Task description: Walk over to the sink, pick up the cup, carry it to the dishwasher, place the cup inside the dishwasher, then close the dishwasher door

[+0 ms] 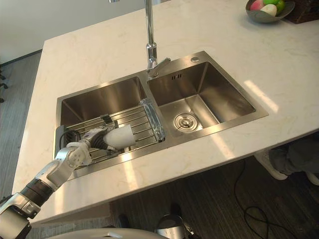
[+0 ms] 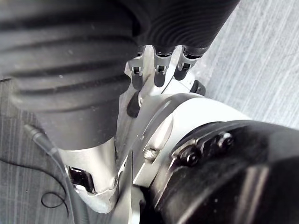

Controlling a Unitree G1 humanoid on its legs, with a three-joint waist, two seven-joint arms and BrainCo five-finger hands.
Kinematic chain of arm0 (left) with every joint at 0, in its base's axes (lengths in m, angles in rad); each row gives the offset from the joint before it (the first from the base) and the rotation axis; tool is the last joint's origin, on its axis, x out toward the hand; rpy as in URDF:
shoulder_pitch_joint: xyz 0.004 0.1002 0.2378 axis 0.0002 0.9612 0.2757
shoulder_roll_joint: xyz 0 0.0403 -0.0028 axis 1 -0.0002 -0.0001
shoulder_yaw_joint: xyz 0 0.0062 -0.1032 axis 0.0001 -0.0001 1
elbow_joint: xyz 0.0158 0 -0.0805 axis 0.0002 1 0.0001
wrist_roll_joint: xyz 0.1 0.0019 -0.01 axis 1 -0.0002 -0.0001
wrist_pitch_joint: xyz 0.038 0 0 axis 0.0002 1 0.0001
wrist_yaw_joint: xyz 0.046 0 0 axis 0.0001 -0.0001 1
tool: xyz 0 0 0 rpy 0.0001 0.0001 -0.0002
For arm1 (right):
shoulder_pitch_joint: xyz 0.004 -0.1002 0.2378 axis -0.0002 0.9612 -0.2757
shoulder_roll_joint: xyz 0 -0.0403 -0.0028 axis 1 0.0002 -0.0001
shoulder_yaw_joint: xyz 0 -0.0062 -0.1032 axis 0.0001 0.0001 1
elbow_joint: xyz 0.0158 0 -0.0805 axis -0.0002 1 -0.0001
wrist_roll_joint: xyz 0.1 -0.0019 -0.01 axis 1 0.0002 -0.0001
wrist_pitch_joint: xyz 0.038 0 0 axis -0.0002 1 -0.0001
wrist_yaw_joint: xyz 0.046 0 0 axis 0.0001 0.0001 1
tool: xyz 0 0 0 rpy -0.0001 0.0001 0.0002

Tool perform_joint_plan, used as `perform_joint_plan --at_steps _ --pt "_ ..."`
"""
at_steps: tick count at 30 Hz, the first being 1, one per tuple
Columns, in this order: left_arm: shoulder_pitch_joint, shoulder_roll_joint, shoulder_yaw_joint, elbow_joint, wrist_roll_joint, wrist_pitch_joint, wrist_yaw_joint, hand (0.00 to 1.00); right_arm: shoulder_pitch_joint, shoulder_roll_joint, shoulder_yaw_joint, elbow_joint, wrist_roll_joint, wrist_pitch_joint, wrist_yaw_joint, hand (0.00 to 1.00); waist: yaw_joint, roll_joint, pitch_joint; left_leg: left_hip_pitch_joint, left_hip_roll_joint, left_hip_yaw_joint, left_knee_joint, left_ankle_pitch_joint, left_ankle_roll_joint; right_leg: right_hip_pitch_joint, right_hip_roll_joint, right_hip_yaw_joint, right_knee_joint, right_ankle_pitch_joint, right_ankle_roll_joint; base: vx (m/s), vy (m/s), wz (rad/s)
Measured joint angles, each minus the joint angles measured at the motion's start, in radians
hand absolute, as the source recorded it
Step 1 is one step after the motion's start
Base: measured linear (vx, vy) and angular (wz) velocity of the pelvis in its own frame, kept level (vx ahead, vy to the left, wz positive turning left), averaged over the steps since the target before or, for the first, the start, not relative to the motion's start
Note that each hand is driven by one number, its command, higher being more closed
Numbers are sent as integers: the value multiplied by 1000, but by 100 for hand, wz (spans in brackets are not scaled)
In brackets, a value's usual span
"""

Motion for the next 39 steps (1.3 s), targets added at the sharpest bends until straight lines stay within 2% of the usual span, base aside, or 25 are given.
perform_joint_plan --at_steps 3,4,6,8,14,19,22,24,27,30,32,33,34,35,38,39 --pt "1 0 -9 22 21 -53 38 100 3 -3 2 0 -2 -4 1 0 -2 4 -1 1 2 -1 0 -4 -6 0 3 -1 0 2 -3 12 -3 0" --pt "2 0 -15 43 73 -109 102 100 3 -5 3 0 -3 -7 1 0 -7 7 0 1 3 -2 1 -3 -5 0 4 -2 1 2 -2 39 -10 0" --pt "2 0 -40 54 152 -167 187 100 3 -6 6 0 -3 -8 1 0 -11 9 -1 1 2 -3 1 -1 -2 1 3 -2 4 0 0 44 -6 0" --pt "1 0 -60 69 221 -218 315 100 0 -10 31 -1 -3 -22 2 0 -21 12 -1 0 -4 -15 2 -1 -3 1 -1 -4 7 -2 3 50 3 1" --pt "1 7 -69 60 232 -259 530 100 1 -10 40 3 -14 -40 7 0 -28 0 21 -10 -25 -60 14 18 3 21 -22 -44 7 -6 8 -15 8 20" --pt "27 20 49 -43 205 -323 688 100 4 -15 38 15 -23 -49 34 0 6 -1 23 -23 -37 -110 16 56 14 38 -30 -86 1 -15 -6 -90 -8 25" --pt "40 48 115 -105 191 -362 753 100 4 -18 30 21 -49 -59 52 0 33 0 23 -24 -35 -116 14 52 18 39 -27 -89 0 -15 -13 -117 5 9" --pt "47 60 150 -124 185 -373 782 100 4 -18 20 21 -62 -66 55 0 36 1 21 -26 -34 -128 9 37 33 41 -23 -99 0 -12 -16 -66 18 14" --pt "53 74 188 -131 172 -383 821 100 9 -2 -4 21 -62 -67 66 0 54 -5 21 -36 -34 -137 10 31 34 39 -26 -110 0 -6 -17 -73 19 12" --pt "85 74 282 -155 96 -391 845 100 13 -1 -8 17 -84 -66 67 0 68 -4 19 -34 -30 -138 10 31 31 42 -24 -110 0 -2 -14 -12 0 0" --pt "114 72 371 -221 -37 -393 859 100 23 -3 -9 -1 -121 -66 69 0 79 -4 17 -31 -25 -143 10 35 20 53 -20 -119 3 6 -2 37 -23 4" --pt "121 69 396 -237 -61 -393 861 100 27 -3 -9 -2 -131 -66 70 0 83 -5 14 -30 -23 -147 11 36 20 57 -19 -125 7 10 -4 83 -41 25" --pt "144 46 463 -268 -135 -400 865 100 41 2 -16 -3 -157 -66 72 0 93 -6 0 -40 -21 -163 23 43 23 66 -19 -144 7 1 -1 50 -24 31" --pt "158 30 493 -279 -163 -401 867 100 46 4 -20 -3 -169 -66 72 0 98 -6 -3 -40 -20 -167 26 42 23 71 -18 -155 8 -2 0 68 -34 40" --pt "265 -70 624 -296 -246 -415 885 100 67 15 -34 -1 -219 -64 68 0 139 -8 -24 -55 -21 -187 58 41 21 82 -22 -193 47 -46 -6 39 -27 41" --pt "283 -85 635 -297 -250 -416 889 100 71 17 -38 -1 -220 -64 66 0 145 -10 -25 -56 -23 -188 62 41 21 85 -23 -198 60 -57 -4 -10 -16 54"
